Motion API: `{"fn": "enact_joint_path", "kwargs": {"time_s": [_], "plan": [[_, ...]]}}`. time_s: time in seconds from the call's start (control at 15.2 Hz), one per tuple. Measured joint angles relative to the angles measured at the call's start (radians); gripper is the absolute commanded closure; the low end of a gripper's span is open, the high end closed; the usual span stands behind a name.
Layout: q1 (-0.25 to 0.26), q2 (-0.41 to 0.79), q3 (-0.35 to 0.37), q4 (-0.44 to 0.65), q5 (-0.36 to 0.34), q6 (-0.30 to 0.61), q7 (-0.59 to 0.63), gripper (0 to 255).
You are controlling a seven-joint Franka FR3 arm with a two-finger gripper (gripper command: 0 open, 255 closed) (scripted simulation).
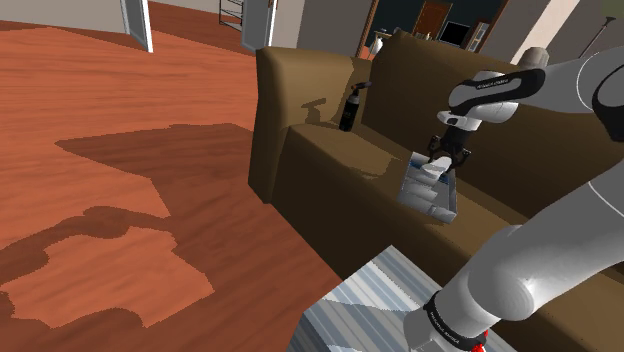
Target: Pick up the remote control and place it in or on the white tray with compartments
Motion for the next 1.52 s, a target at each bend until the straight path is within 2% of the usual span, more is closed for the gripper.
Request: {"fn": "enact_joint_path", "kwargs": {"time_s": [0.46, 0.53, 0.92, 1.25, 1.52], "plan": [[0.003, 0.024, -0.012, -0.015, 0.015, 0.034, -0.012, 255], [0.003, 0.024, -0.012, -0.015, 0.015, 0.035, -0.012, 0], [0.003, 0.024, -0.012, -0.015, 0.015, 0.035, -0.012, 0], [0.003, -0.018, 0.015, 0.068, -0.004, -0.08, 0.006, 0], [0.002, -0.028, 0.02, 0.076, -0.009, -0.097, 0.011, 0]]}}
